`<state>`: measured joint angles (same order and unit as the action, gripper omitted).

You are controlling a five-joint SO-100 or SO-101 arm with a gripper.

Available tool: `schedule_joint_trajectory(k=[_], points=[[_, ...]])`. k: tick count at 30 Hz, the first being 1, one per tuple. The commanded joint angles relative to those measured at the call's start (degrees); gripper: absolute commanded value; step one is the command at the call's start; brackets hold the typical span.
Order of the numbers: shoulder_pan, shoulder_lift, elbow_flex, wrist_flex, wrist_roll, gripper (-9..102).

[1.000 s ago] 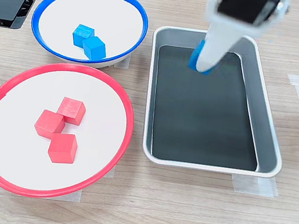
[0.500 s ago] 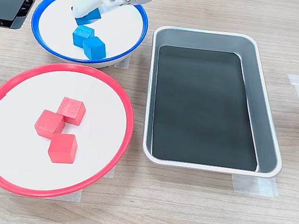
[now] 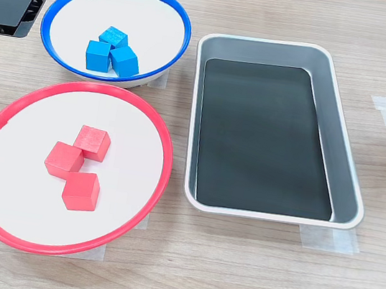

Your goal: Move six blocks tray to matching dishes

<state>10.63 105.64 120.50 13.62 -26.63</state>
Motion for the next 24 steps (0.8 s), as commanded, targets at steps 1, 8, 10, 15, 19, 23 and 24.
schedule_joint_trajectory(k=[1, 8, 10, 15, 19, 23, 24], points=[[-3.78, 16.26, 10.72, 5.45, 17.05, 1], [-8.00, 52.65, 39.20, 13.27, 35.77, 0], [-8.44, 61.87, 44.38, 18.63, 35.16, 0], [-6.33, 74.44, 52.29, 26.02, 33.22, 0], [-5.27, 80.16, 52.65, 36.21, 34.10, 0], [-5.01, 84.99, 52.65, 43.68, 36.74, 0], [-5.27, 84.99, 52.65, 43.68, 36.65, 0]])
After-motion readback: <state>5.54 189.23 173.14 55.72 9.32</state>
